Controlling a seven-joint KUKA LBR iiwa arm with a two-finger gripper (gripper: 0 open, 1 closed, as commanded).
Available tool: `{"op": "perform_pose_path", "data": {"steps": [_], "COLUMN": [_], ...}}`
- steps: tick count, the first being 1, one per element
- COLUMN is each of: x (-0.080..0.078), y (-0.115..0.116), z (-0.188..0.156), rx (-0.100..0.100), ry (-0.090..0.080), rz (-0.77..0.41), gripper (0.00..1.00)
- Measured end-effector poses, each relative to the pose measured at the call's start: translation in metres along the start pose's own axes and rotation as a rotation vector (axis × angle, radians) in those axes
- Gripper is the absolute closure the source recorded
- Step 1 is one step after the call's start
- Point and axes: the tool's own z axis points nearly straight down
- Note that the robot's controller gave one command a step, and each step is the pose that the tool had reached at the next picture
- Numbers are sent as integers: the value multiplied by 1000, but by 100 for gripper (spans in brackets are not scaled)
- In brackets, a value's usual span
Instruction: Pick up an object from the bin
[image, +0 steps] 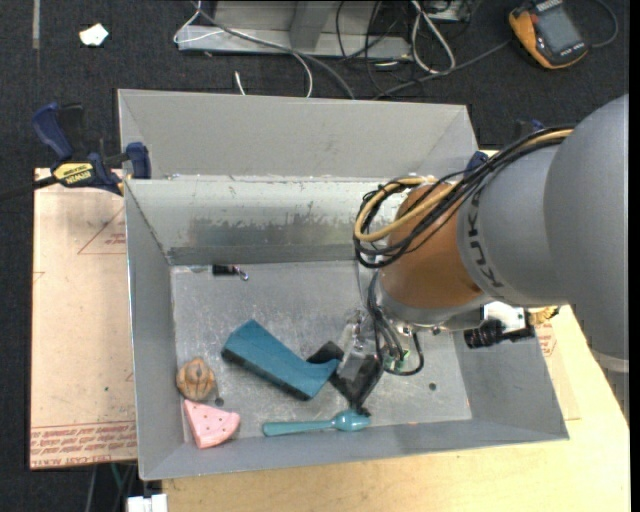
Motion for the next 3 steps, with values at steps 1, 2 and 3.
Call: {"op": "perform_pose_path", "data": {"steps": [1, 2, 3], "x": [-1, -2, -1], "y": [0, 1, 1], "z": [-23, -36, -52], "rx": [-2, -3, -3], "ry": [-3, -5, -4], "rz": [0, -1, -2], "gripper": [100, 100, 100]}}
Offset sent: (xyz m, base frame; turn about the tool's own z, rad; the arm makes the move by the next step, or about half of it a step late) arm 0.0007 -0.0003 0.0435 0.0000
